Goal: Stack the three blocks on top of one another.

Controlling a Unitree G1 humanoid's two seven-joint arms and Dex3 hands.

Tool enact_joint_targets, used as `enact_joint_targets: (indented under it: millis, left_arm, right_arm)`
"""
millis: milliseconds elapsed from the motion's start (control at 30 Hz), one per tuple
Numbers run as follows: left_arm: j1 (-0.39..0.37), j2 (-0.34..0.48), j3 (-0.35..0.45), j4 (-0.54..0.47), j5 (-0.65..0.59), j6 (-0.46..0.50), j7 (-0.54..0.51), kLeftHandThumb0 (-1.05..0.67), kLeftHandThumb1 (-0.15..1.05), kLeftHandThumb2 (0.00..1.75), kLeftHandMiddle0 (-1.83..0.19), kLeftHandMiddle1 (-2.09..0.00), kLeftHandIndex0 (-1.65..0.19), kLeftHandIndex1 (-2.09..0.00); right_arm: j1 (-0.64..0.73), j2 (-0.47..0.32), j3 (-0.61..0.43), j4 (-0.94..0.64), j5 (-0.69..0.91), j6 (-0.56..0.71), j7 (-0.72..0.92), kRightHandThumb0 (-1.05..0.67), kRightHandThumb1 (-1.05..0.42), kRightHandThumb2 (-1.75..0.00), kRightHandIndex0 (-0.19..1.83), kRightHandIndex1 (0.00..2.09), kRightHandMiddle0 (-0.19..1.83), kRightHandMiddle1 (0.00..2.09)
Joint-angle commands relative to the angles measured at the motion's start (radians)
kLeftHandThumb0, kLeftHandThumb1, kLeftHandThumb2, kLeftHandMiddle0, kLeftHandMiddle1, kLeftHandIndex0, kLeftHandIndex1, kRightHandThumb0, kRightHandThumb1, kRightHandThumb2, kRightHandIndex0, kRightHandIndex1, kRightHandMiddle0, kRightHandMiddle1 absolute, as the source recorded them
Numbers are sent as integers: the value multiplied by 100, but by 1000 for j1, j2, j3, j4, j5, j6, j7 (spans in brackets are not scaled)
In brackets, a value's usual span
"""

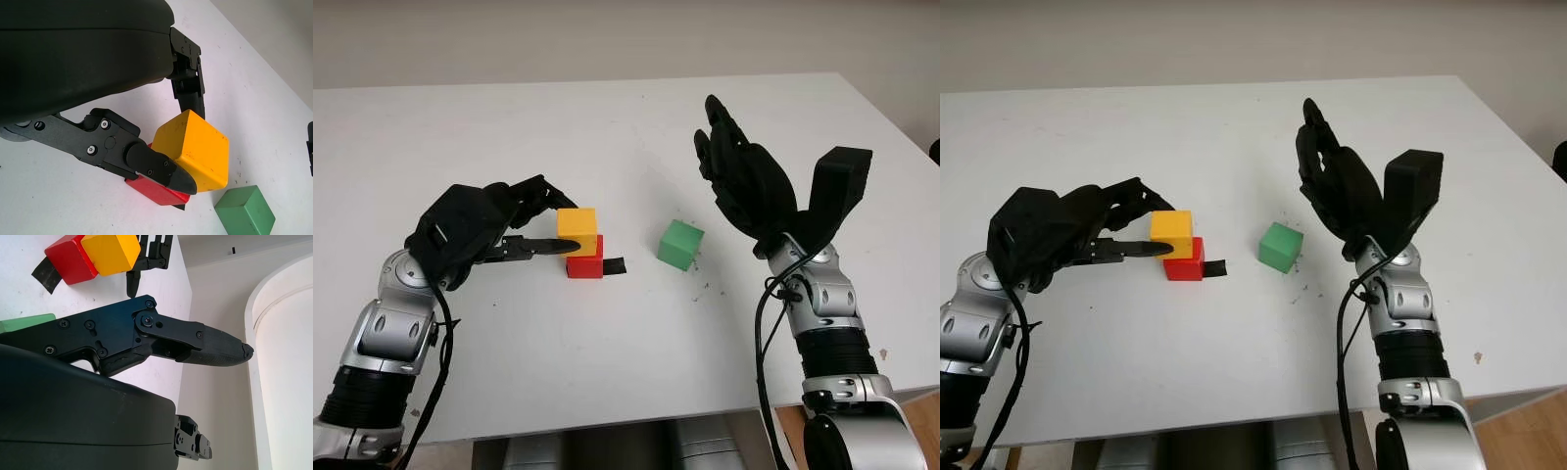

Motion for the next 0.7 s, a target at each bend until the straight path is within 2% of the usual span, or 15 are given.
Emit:
enact_joint_targets:
  millis: [0, 667]
  left_arm:
    - [-15, 6, -7, -12, -1, 6, -4, -44, 105, 8, -15, -5, -35, -159]
    - [-28, -14, -26, 8, 1, -2, 18, -42, 105, 8, -13, -5, -33, -157]
  right_arm:
    - [-6, -11, -6, -12, 5, -5, 4, -74, -105, -66, -19, 0, -19, 0]
    - [-4, -11, -9, -17, 2, -1, 6, -74, -105, -66, -19, 0, -19, 0]
